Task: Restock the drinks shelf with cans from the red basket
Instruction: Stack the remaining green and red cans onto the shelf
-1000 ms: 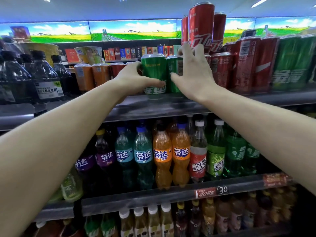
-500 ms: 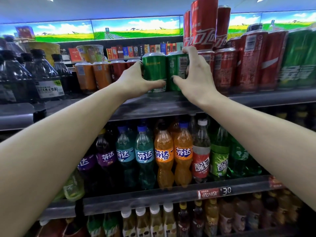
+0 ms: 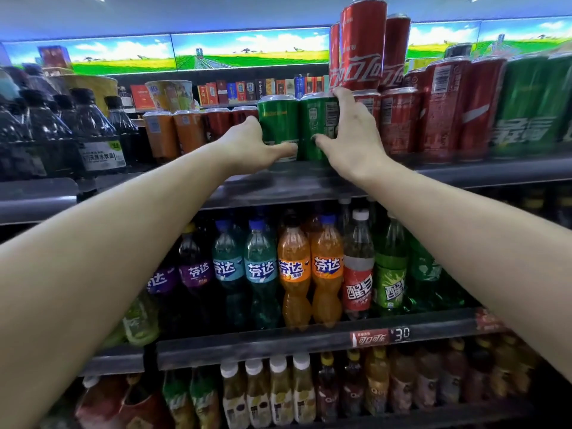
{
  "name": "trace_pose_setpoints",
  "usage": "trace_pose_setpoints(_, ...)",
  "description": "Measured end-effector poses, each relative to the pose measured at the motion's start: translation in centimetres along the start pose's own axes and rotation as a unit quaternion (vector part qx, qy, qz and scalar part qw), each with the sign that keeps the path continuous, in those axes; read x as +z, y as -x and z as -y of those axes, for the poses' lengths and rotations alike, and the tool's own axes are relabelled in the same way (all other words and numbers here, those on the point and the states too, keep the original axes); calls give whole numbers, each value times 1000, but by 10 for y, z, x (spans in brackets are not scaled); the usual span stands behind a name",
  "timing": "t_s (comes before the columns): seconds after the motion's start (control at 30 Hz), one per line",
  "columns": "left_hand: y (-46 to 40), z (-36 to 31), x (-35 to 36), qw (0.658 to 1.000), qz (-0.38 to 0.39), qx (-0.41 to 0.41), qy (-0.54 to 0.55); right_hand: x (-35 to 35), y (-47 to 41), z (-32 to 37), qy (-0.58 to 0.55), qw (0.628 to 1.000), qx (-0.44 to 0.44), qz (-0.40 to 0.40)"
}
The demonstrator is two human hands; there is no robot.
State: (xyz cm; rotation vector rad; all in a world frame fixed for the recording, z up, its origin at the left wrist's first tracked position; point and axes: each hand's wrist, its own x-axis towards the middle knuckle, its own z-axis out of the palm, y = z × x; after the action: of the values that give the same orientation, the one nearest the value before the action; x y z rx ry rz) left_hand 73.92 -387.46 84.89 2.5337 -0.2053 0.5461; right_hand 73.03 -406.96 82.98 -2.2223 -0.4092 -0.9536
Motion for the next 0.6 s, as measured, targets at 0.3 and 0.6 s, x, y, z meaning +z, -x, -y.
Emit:
trace_pose_setpoints(0.3, 16, -14, 7, 998, -57, -24, 4, 2, 12, 13, 112, 986, -114, 50)
trace_pose_setpoints(0.6, 41, -23, 2, 996, -57, -28, -60, -1, 34, 16, 42, 993, -107, 18)
